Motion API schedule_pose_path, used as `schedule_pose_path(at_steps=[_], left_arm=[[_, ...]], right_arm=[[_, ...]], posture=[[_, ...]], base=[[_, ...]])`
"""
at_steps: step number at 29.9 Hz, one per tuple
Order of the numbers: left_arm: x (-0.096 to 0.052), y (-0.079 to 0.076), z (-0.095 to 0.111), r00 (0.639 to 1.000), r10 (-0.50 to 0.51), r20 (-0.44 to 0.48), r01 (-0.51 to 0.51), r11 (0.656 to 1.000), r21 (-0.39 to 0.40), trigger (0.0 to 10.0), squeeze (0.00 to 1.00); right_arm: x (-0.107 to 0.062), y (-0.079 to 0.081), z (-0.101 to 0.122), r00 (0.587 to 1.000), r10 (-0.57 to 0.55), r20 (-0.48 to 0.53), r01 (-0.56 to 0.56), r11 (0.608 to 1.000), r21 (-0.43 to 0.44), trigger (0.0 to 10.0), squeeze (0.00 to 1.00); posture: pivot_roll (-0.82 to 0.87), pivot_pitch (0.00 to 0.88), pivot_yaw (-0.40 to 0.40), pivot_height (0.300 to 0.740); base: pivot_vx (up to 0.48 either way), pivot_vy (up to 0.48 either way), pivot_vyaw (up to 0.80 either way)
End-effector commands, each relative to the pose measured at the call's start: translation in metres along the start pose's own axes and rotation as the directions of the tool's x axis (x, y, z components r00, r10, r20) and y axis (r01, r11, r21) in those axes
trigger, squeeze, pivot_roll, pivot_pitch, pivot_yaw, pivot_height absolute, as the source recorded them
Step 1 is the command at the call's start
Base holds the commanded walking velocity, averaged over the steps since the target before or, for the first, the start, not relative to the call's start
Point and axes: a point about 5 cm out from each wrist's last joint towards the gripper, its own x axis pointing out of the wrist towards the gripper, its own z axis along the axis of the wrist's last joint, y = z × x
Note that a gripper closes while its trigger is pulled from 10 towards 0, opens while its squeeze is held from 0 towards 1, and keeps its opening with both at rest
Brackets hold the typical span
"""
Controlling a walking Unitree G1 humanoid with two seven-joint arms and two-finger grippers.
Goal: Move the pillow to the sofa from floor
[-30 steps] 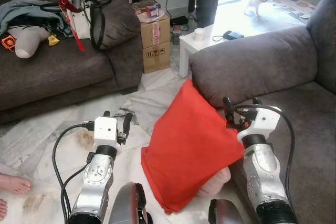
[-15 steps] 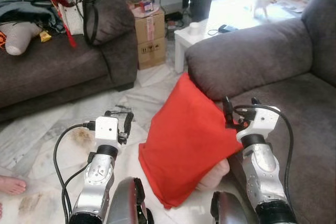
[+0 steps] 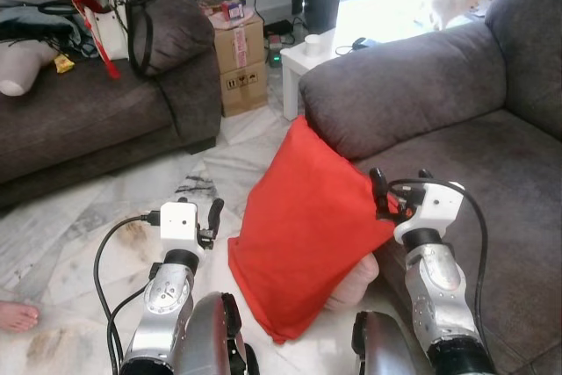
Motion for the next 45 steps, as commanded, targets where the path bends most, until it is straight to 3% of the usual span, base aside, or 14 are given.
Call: schedule_pose_path(at_steps=[1,6,10,17,33,45], left_arm=[[-0.001,0.003,-0.003,1.0,0.009,-0.02,-0.009,1.0,-0.001,10.0,0.0],[-0.001,0.001,-0.008,0.999,-0.012,-0.042,0.013,1.0,0.023,10.0,0.0],[-0.002,0.0,-0.008,0.999,-0.013,-0.041,0.014,1.0,0.021,10.0,0.0],[-0.001,0.001,-0.007,0.999,-0.005,-0.035,0.006,1.0,0.022,10.0,0.0],[-0.001,0.002,-0.005,1.0,-0.004,-0.021,0.004,1.0,0.026,10.0,0.0],[0.0,0.0,-0.002,1.0,-0.022,-0.004,0.022,0.999,0.036,10.0,0.0]], right_arm=[[-0.002,0.001,-0.006,1.0,0.007,-0.029,-0.007,1.0,0.001,10.0,0.0],[-0.006,0.002,-0.016,0.997,0.017,-0.079,-0.017,1.0,0.002,10.0,0.0],[-0.011,-0.001,-0.034,0.981,0.004,-0.194,-0.012,0.999,-0.042,10.0,0.0],[-0.012,-0.002,-0.035,0.982,0.006,-0.187,-0.013,0.999,-0.038,10.0,0.0],[-0.008,0.002,-0.028,0.988,0.036,-0.149,-0.048,0.996,-0.078,10.0,0.0],[-0.008,0.001,-0.028,0.989,0.023,-0.146,-0.031,0.998,-0.051,10.0,0.0]], posture=[[-0.09,0.107,0.055,0.561],[-0.09,0.111,0.054,0.561],[-0.09,0.112,0.053,0.561],[-0.09,0.116,0.052,0.561],[-0.09,0.116,0.053,0.561],[-0.09,0.117,0.054,0.561]], base=[[0.0,0.0,0.0],[0.0,0.0,0.0],[0.0,0.0,0.0],[0.0,0.0,0.0],[0.3,0.0,0.0],[0.126,0.0,0.0]])
